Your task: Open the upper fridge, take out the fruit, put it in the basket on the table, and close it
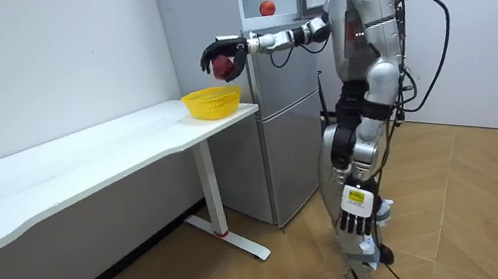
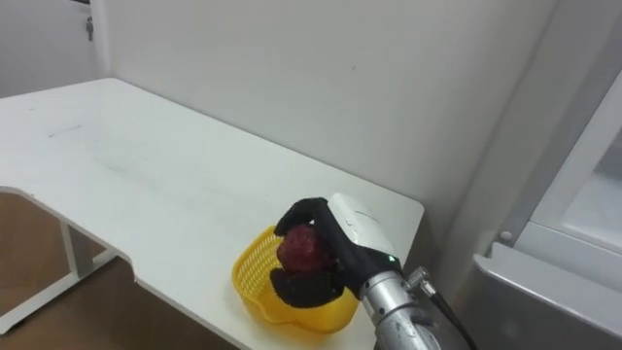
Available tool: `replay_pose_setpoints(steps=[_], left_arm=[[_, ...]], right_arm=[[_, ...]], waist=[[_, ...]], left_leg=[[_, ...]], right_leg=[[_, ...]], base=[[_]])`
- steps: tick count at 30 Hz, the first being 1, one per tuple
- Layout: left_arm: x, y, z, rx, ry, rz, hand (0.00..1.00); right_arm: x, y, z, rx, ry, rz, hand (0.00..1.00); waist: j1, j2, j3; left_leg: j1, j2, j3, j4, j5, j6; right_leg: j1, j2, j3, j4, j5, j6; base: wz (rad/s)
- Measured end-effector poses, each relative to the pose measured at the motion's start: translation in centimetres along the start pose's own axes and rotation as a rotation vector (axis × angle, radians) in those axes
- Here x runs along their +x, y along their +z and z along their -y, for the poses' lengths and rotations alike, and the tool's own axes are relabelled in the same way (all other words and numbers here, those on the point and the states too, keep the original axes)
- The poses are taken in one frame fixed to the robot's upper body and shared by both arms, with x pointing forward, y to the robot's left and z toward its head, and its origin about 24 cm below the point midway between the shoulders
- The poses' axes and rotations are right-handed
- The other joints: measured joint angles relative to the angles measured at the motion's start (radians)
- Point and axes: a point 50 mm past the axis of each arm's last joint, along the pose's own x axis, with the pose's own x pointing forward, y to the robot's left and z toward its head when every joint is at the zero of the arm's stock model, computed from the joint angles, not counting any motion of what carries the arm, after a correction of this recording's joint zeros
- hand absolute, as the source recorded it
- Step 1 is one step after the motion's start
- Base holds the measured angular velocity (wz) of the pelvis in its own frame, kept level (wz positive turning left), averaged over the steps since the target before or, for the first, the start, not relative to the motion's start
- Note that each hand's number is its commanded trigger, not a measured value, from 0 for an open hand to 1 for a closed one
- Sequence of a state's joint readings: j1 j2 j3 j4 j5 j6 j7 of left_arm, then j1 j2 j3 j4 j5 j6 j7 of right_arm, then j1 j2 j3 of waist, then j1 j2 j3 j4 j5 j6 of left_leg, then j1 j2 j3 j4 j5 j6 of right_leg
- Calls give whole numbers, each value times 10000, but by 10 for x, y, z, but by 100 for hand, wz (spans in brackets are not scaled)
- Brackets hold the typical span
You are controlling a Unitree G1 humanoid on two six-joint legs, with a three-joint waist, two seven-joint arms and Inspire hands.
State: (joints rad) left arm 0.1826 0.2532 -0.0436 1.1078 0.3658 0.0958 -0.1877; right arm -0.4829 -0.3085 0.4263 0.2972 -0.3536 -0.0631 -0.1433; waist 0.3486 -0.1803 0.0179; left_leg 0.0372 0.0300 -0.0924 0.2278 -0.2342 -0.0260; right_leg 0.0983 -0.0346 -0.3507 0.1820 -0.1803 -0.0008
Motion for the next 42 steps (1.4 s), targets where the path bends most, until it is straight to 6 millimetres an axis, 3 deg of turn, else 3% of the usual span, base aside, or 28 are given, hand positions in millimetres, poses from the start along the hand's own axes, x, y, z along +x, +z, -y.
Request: replay_pose_setpoints(steps=[42], left_arm=[[-3,1,-5,74,250,228,0]], right_arm=[[-2,-9,4,511,-115,-377,0]], waist=[[-253,85,-8]], left_leg=[[-63,-8,10,109,-1,-3]], right_leg=[[-13,-4,14,13,1,-1]], base=[[0]])
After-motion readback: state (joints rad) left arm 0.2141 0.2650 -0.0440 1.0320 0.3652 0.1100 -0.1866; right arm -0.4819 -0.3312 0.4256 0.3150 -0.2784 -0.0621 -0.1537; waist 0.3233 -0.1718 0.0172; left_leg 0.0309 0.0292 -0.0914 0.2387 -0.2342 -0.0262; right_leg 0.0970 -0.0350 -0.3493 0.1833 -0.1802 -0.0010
